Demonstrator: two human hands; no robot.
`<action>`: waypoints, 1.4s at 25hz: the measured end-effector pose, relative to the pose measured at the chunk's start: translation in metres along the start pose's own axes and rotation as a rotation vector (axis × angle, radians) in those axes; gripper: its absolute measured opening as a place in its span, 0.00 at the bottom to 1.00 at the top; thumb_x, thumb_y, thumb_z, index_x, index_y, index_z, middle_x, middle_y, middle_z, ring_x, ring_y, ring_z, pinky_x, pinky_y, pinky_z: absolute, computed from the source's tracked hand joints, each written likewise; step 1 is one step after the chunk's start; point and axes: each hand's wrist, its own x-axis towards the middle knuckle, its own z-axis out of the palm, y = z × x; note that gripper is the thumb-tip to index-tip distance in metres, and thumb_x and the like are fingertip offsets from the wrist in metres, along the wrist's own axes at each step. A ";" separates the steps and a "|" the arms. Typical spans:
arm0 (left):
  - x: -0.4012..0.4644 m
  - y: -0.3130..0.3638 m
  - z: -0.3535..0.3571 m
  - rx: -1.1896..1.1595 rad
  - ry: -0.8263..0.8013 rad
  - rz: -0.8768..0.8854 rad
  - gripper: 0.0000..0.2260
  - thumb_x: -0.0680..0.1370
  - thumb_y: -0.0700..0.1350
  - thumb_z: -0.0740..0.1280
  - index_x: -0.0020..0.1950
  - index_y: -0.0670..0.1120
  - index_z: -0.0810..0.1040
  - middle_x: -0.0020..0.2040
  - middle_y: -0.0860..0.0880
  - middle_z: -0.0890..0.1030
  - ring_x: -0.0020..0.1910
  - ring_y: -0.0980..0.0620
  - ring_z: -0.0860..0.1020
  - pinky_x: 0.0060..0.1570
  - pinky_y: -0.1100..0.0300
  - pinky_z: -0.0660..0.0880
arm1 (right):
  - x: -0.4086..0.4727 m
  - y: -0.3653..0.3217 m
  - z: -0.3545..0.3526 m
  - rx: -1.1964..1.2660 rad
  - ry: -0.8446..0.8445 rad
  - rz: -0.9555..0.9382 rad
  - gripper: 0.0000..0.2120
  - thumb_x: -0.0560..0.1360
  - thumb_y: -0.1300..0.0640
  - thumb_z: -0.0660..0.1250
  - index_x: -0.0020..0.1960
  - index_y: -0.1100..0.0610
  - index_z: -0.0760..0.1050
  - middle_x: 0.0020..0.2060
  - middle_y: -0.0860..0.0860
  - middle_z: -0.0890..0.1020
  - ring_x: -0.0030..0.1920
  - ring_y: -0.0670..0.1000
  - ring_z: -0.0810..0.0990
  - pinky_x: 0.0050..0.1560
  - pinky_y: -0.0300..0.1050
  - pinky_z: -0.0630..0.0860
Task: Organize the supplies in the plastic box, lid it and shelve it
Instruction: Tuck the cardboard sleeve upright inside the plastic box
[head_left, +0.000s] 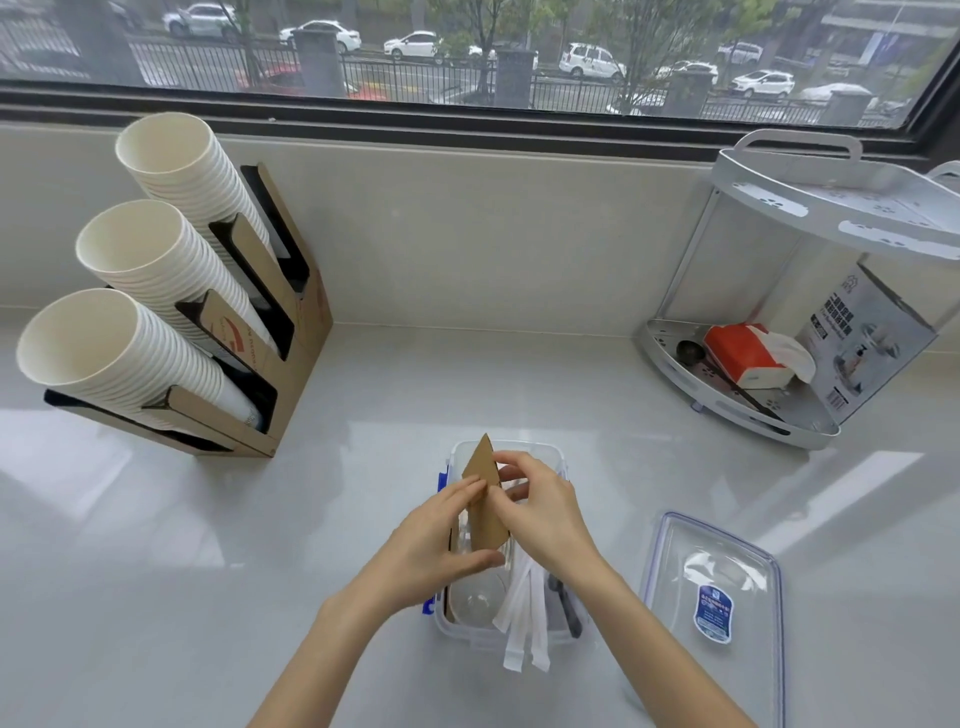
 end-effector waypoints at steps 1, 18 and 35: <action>-0.004 -0.002 -0.001 -0.006 0.012 -0.002 0.33 0.69 0.52 0.71 0.71 0.50 0.61 0.71 0.56 0.65 0.68 0.59 0.64 0.65 0.67 0.61 | -0.001 -0.002 0.002 -0.007 -0.013 -0.006 0.15 0.74 0.58 0.62 0.61 0.52 0.72 0.52 0.51 0.78 0.38 0.39 0.77 0.34 0.25 0.72; -0.036 -0.004 0.001 -0.153 0.034 0.037 0.32 0.71 0.42 0.70 0.69 0.57 0.59 0.60 0.65 0.68 0.60 0.64 0.69 0.57 0.71 0.72 | -0.024 0.001 0.025 -0.155 -0.047 -0.061 0.12 0.74 0.59 0.59 0.57 0.53 0.67 0.30 0.42 0.71 0.31 0.40 0.72 0.28 0.25 0.68; -0.036 -0.011 0.018 -0.133 0.014 0.047 0.23 0.72 0.43 0.68 0.65 0.54 0.67 0.58 0.61 0.69 0.55 0.64 0.71 0.53 0.75 0.72 | -0.025 0.013 0.023 -0.264 -0.022 -0.056 0.12 0.71 0.61 0.60 0.53 0.53 0.63 0.25 0.46 0.68 0.25 0.45 0.68 0.24 0.32 0.67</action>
